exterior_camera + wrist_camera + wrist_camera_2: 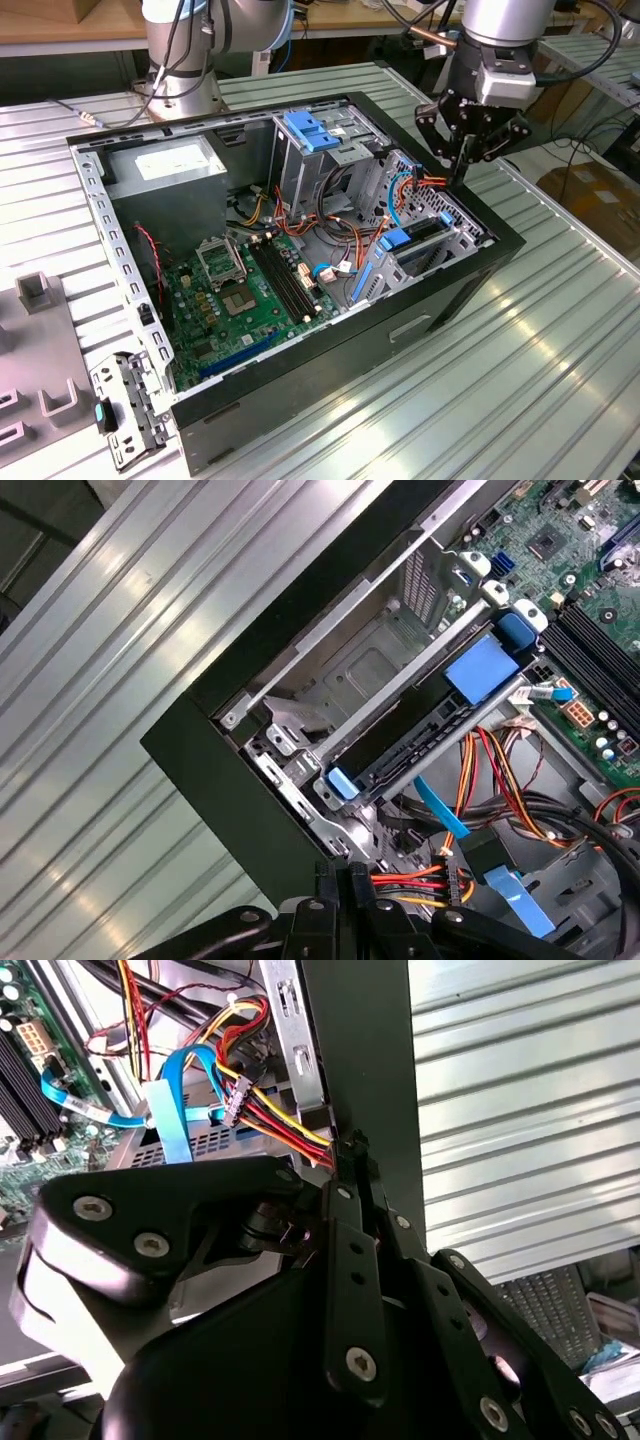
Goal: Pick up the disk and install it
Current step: 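Insert the first disk wire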
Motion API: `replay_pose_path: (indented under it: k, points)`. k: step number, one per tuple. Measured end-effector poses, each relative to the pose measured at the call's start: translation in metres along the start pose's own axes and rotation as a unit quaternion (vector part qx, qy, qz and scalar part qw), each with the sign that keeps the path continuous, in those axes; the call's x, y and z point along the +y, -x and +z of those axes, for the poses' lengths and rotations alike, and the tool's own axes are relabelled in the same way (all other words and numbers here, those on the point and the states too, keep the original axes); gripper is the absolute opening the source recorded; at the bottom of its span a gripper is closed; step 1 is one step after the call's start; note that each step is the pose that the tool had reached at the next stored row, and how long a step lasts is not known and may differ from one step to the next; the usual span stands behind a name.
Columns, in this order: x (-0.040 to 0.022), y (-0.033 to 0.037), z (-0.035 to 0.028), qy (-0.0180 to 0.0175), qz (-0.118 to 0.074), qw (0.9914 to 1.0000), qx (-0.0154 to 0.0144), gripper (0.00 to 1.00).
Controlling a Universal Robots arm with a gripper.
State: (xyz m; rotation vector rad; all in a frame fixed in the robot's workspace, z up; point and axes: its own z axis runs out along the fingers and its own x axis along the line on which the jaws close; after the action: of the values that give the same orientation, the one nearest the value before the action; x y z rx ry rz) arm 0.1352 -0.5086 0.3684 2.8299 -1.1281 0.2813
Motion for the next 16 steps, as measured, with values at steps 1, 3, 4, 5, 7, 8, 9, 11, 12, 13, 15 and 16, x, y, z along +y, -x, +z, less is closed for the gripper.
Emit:
replay_pose_path:
  k: [1, 3, 4, 5, 7, 8, 9, 11, 12, 13, 15, 16]
  points:
    - [0.0004, 0.0005, 0.0001, 0.0011, 0.006, 0.99998, -0.0001, 0.16]
    - [0.0008, 0.0009, 0.0002, 0.0026, 0.013, 0.99991, -0.0001, 0.16]
    - [0.0012, 0.0014, 0.0002, 0.0039, 0.020, 0.99980, -0.0002, 0.16]
    - [0.0016, 0.0017, 0.0002, 0.0048, 0.024, 0.99971, -0.0002, 0.16]
    - [0.0018, 0.0020, 0.0003, 0.0067, 0.033, 0.99942, -0.0003, 0.16]
    - [0.0019, 0.0021, 0.0004, 0.0077, 0.038, 0.99925, -0.0004, 0.16]
    - [0.0019, 0.0022, 0.0006, 0.0093, 0.046, 0.99891, -0.0004, 0.16]
    - [0.0019, 0.0022, 0.0008, 0.0125, 0.061, 0.99806, -0.0005, 0.16]
    - [0.0019, 0.0023, 0.0009, 0.0134, 0.066, 0.99776, -0.0005, 0.16]
    - [0.0019, 0.0023, 0.0010, 0.0148, 0.073, 0.99725, -0.0006, 0.16]
    - [0.0020, 0.0024, 0.0012, 0.0168, 0.082, 0.99645, -0.0007, 0.16]
    - [0.0020, 0.0025, 0.0013, 0.0179, 0.088, 0.99595, -0.0007, 0.16]
